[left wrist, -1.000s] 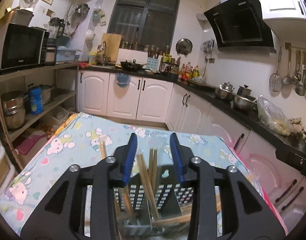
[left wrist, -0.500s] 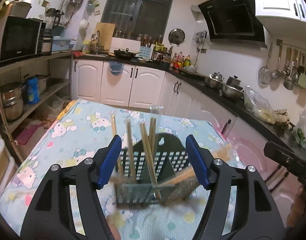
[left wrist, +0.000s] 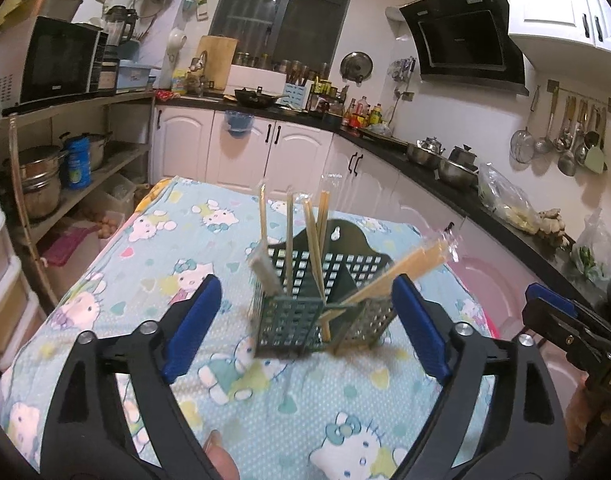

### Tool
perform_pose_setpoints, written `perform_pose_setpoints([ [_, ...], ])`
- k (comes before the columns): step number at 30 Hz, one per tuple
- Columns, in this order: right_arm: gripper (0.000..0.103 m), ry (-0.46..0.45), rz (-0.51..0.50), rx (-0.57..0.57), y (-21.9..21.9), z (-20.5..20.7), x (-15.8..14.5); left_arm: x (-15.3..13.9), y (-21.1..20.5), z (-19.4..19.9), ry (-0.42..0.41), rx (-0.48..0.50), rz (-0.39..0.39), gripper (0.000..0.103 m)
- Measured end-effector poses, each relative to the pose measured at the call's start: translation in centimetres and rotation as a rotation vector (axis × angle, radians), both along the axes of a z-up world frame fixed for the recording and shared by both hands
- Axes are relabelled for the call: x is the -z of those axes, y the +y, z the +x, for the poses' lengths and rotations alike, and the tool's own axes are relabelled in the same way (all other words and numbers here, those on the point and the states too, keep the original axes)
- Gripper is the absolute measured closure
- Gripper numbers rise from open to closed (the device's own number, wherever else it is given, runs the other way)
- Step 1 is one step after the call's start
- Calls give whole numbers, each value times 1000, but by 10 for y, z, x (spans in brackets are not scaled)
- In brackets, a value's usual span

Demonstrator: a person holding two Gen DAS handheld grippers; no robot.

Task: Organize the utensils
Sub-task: 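Pull both open tools back away from the caddy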

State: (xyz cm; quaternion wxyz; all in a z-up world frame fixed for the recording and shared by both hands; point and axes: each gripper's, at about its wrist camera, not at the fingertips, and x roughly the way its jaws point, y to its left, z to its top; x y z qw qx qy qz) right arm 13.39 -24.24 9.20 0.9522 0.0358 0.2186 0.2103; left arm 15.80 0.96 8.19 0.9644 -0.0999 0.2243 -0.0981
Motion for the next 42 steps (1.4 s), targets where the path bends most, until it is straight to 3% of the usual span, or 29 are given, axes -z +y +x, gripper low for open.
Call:
perform_pose_setpoints([
  [4, 26, -1, 3, -5, 4, -14, 8, 8, 4, -14, 14, 3, 2, 12],
  [12, 17, 7, 3, 3, 5, -33, 25, 27, 8, -36, 54, -4, 13, 12],
  [42, 16, 111, -6, 100, -7, -36, 104, 92, -5, -57, 118, -17, 54, 12],
])
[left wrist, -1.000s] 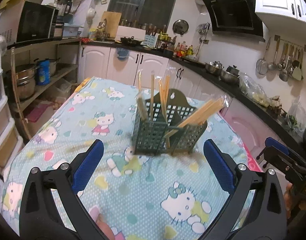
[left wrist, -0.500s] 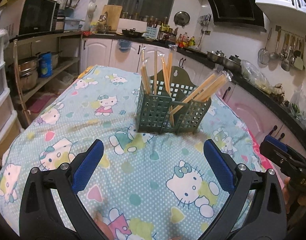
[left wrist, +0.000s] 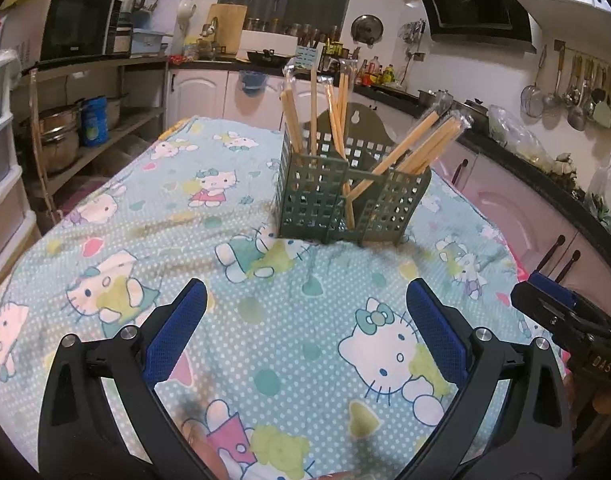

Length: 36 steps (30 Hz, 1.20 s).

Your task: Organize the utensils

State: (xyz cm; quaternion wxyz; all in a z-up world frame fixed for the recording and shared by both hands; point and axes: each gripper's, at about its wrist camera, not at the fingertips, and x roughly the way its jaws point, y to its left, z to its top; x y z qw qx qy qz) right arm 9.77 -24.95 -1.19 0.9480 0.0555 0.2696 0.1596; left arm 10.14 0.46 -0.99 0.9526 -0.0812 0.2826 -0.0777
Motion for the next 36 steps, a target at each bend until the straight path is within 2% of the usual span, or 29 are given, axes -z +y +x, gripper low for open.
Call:
perform_pose_setpoints([
  [7, 16, -28, -42, 26, 3, 1, 13, 9, -3, 1, -25, -22, 28, 12],
  [12, 16, -36, -62, 36, 6, 0, 22, 15, -2, 1, -50, -12, 12, 12],
  [19, 16, -120, -113, 55, 11, -9, 26, 21, -3, 3, -58, -24, 26, 12],
  [22, 12, -169, -125, 70, 12, -13, 23, 21, -3, 1, -73, -23, 21, 11],
  [36, 7, -209, -101, 97, 7, -18, 24, 18, -1, -8, -129, -49, 19, 11],
])
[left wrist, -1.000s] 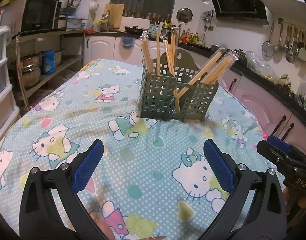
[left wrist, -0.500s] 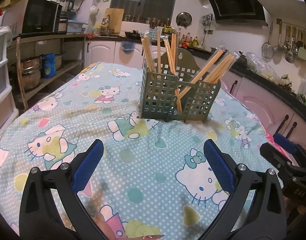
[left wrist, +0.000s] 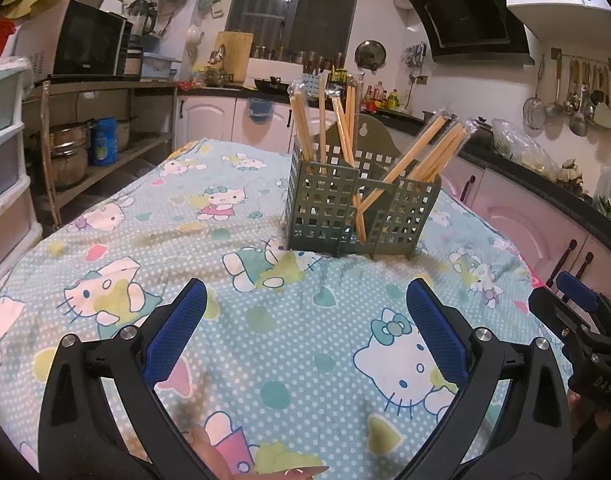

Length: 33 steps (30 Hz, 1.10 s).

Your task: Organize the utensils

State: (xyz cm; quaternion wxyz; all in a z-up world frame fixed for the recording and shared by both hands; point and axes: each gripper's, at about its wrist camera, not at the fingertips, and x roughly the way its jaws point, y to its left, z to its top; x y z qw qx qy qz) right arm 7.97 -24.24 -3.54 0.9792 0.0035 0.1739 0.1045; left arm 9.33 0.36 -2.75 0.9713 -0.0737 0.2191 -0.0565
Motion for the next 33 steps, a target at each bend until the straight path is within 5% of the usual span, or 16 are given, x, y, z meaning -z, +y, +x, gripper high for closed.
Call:
perform_pose_setpoints([
  [33, 7, -2, 8, 4, -1, -2, 0, 0, -1, -2, -19, 1, 16, 11],
])
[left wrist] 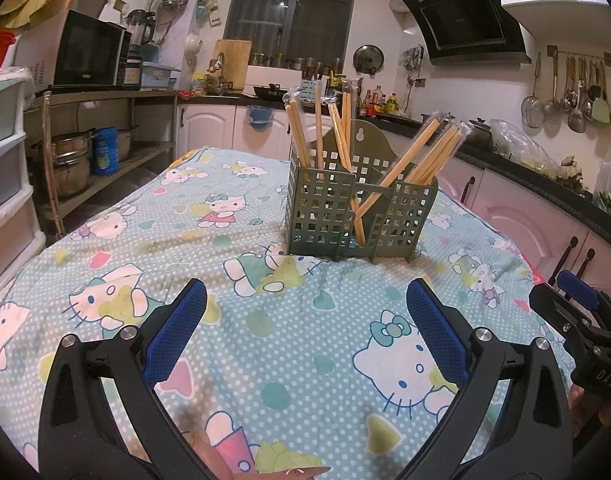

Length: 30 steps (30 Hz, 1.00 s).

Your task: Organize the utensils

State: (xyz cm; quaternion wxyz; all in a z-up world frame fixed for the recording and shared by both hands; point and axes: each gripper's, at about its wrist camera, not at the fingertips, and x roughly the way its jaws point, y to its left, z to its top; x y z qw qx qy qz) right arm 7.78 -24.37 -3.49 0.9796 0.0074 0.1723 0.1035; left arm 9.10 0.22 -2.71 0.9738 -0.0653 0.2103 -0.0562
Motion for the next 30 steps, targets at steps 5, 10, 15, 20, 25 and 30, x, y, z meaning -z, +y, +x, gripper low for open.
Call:
perform_pose_setpoints([
  [5, 7, 0, 0, 0, 0, 0, 0, 0, 0, -1, 2, -3, 0, 11],
  [10, 7, 0, 1, -1, 0, 0, 0, 0, 1, -1, 1, -4, -2, 11],
  [15, 7, 1, 1, 0, -1, 0, 0, 0, 2, -1, 4, -6, -4, 11],
  [20, 7, 1, 0, -1, -1, 0, 1, 0, 2, -1, 3, -6, -3, 11],
  [25, 7, -1, 0, 0, -1, -1, 0, 0, 2, -1, 4, -4, -5, 11],
  [30, 7, 0, -1, -2, -1, 0, 1, 0, 0, -1, 1, 0, -4, 11],
])
